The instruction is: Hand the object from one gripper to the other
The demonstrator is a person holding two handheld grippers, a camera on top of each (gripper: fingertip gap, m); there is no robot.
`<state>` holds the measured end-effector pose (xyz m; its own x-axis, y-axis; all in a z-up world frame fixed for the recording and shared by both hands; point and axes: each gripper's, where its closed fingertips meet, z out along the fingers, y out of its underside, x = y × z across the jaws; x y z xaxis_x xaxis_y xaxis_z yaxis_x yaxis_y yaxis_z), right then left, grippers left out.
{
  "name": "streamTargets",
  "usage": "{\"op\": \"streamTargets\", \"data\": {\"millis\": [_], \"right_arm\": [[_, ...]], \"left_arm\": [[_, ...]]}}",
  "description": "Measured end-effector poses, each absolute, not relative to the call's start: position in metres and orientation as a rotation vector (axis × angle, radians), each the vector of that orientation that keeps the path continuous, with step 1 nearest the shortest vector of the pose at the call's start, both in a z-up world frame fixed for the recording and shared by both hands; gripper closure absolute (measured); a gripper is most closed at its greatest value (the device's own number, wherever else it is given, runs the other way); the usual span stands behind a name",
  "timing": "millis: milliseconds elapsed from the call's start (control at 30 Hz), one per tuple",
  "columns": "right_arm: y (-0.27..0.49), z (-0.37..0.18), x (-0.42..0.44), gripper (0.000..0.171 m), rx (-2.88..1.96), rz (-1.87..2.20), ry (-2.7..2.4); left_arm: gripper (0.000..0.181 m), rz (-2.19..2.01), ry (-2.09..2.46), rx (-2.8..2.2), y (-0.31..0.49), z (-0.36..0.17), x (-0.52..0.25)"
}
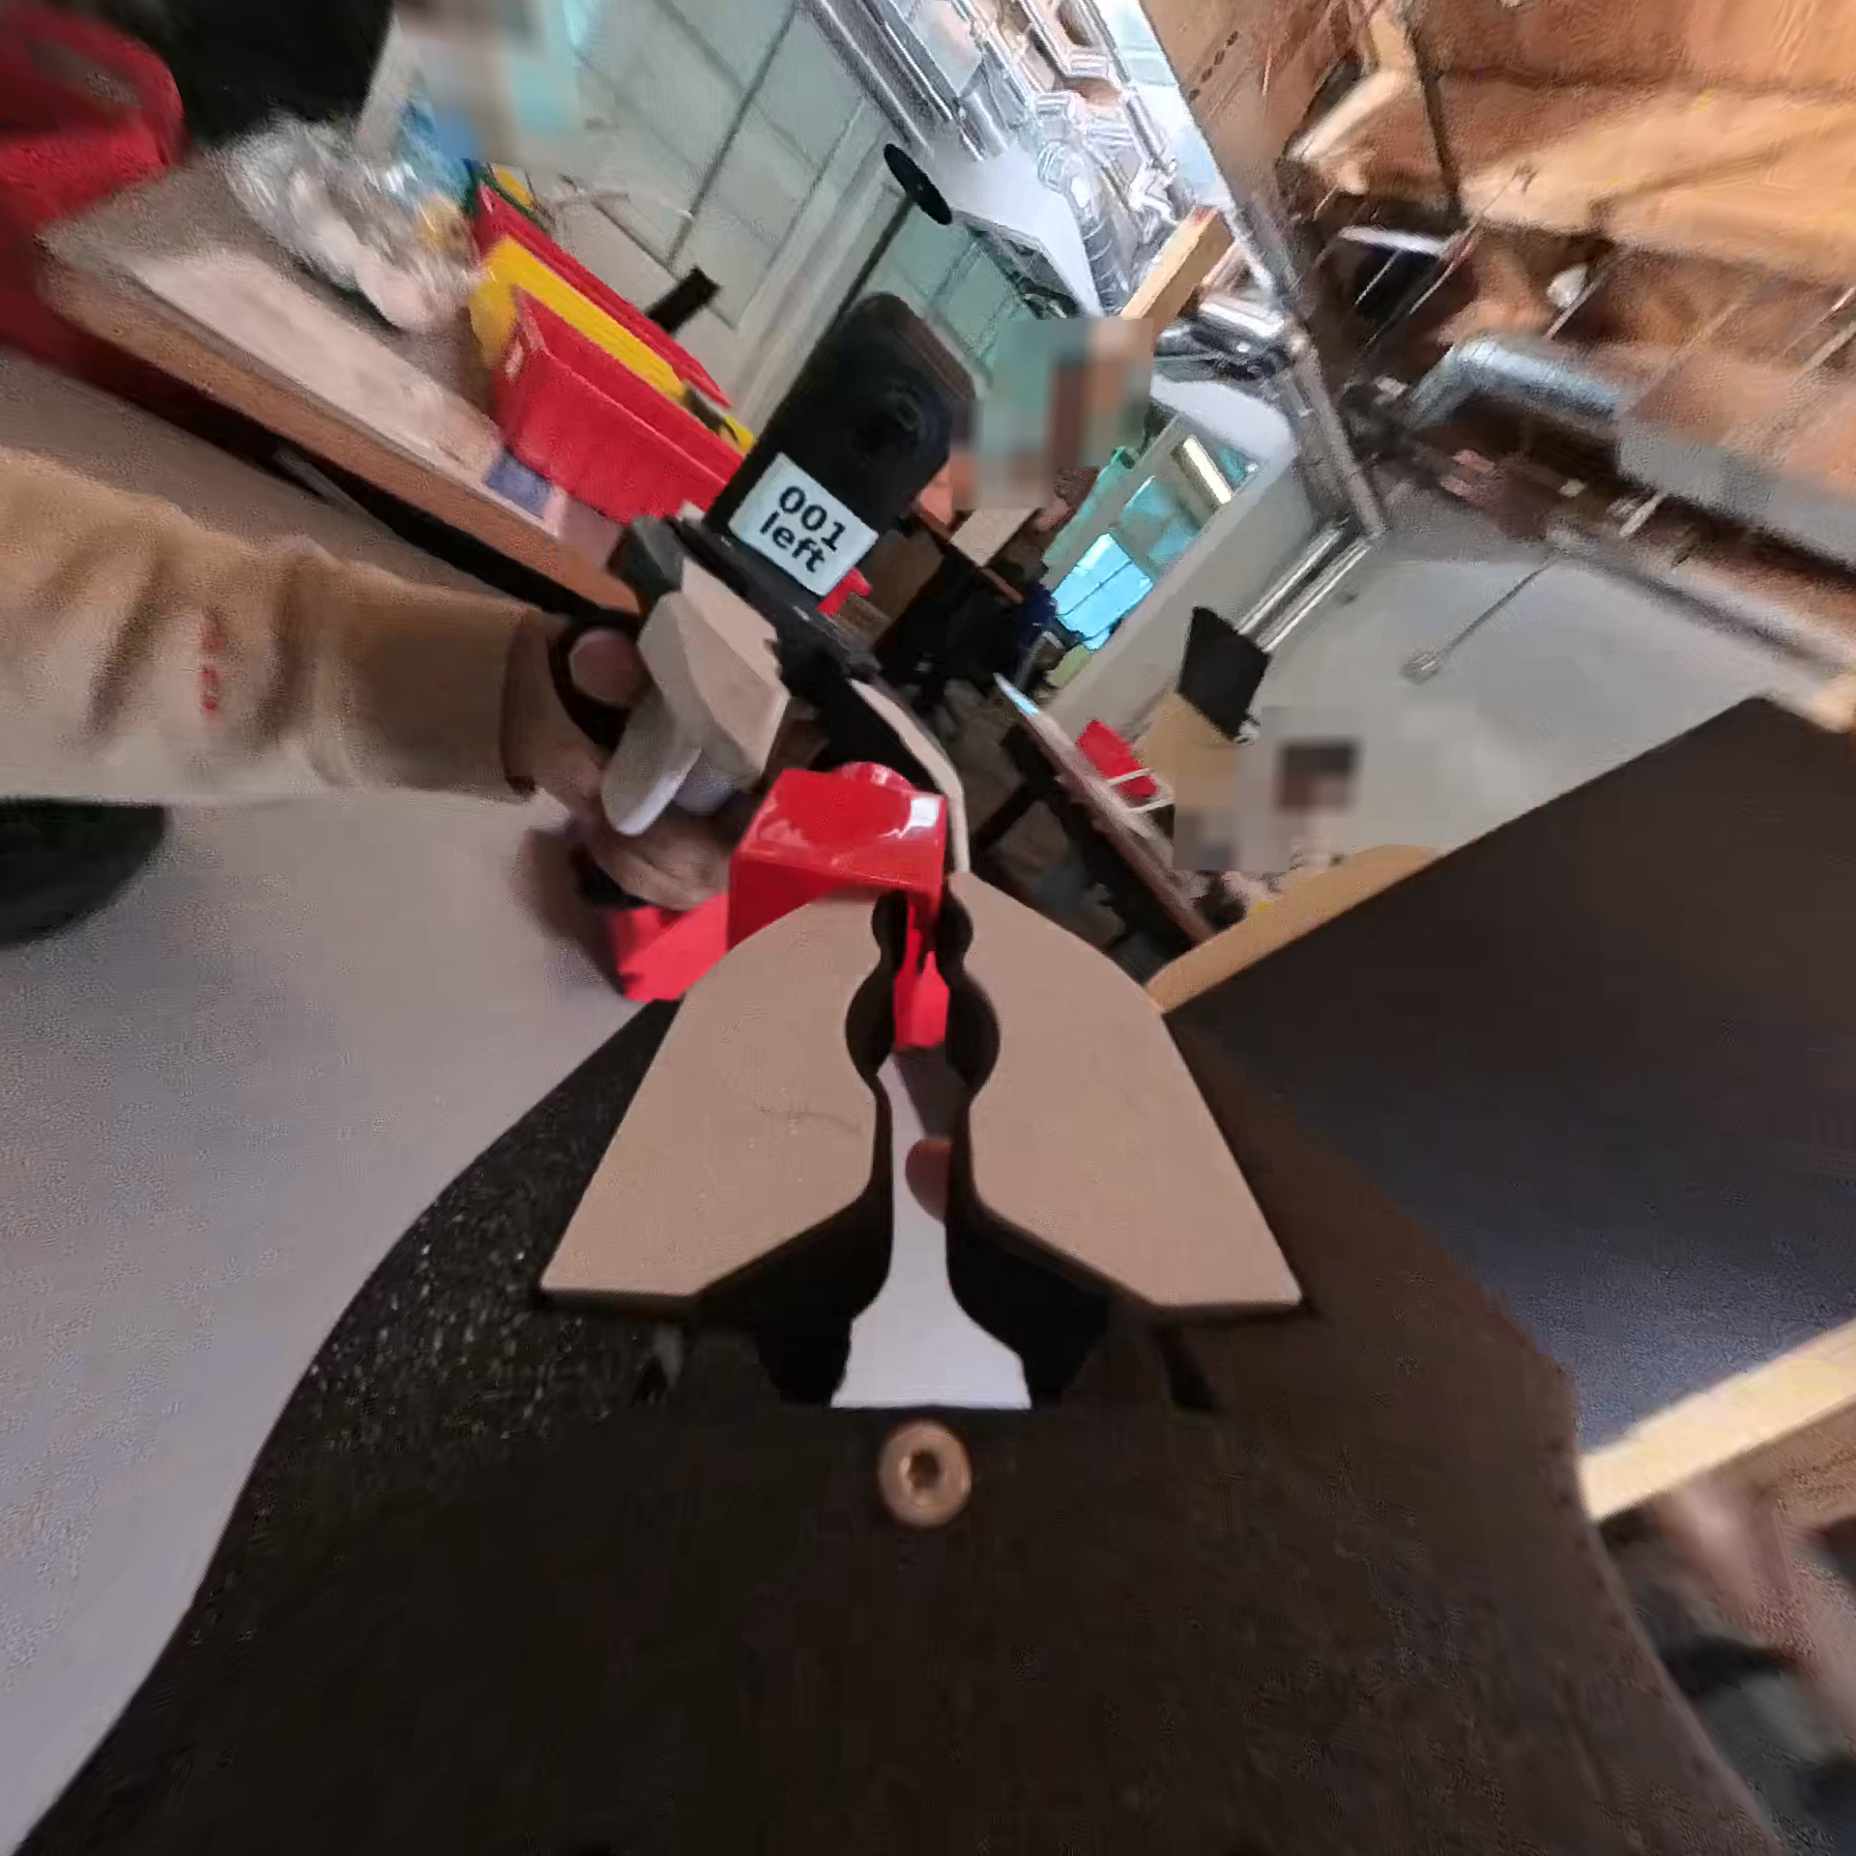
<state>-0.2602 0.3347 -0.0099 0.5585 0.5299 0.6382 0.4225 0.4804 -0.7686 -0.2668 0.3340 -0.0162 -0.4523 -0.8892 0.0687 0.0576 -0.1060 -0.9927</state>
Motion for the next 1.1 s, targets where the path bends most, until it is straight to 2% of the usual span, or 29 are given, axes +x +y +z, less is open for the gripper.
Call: {"op": "streamTargets", "data": {"millis": [100, 200, 300, 367, 467, 567, 733, 833, 867, 900, 967, 1067, 1100], "right_arm": [[0.333, -0.013, -0.26, 0.167, -0.978, -0.309, -1.159], [0.329, -0.025, -0.271, 0.167, -0.896, -0.44, -1.266], [0.328, -0.019, -0.271, 0.164, -0.968, -0.273, -1.198], [0.33, -0.013, -0.268, 0.149, -1.085, -0.02, -1.09], [0.33, -0.018, -0.27, 0.158, -1.23, 0.284, -1.034], [0.331, -0.017, -0.27, 0.163, -1.209, 0.256, -1.025], [0.327, -0.004, -0.26, 0.164, -1.044, -0.043, -1.074], [0.329, -0.013, -0.261, 0.164, -0.954, -0.318, -1.192], [0.329, -0.016, -0.264, 0.164, -0.92, -0.392, -1.223], [0.329, -0.017, -0.265, 0.164, -0.891, -0.434, -1.235], [0.331, -0.012, -0.262, 0.162, -0.935, -0.375, -1.17], [0.337, -0.008, -0.256, 0.144, -1.128, -0.014, -1.04], [0.337, -0.011, -0.257, 0.145, -1.164, 0.075, -1.033]], "left_arm": [[0.126, -1.804, 1.432, -1.134, 0.333, -0.023, -0.258], [0.14, -1.887, 1.5, -1.143, 0.319, -0.031, -0.253], [0.144, -1.78, 1.509, -0.989, 0.318, -0.024, -0.26], [0.144, -1.662, 1.522, -0.84, 0.313, -0.019, -0.267], [0.144, -1.506, 1.526, -0.785, 0.314, -0.018, -0.266], [0.141, -1.5, 1.505, -0.798, 0.318, -0.017, -0.266], [0.122, -1.687, 1.462, -1.031, 0.332, -0.019, -0.266], [0.123, -1.862, 1.49, -1.143, 0.323, -0.027, -0.259], [0.131, -1.863, 1.492, -1.178, 0.324, -0.031, -0.256], [0.132, -1.853, 1.491, -1.188, 0.326, -0.033, -0.254], [0.14, -1.801, 1.462, -1.104, 0.33, -0.027, -0.256], [0.142, -1.634, 1.495, -0.924, 0.325, -0.02, -0.265], [0.142, -1.578, 1.509, -0.902, 0.324, -0.021, -0.264]]}}
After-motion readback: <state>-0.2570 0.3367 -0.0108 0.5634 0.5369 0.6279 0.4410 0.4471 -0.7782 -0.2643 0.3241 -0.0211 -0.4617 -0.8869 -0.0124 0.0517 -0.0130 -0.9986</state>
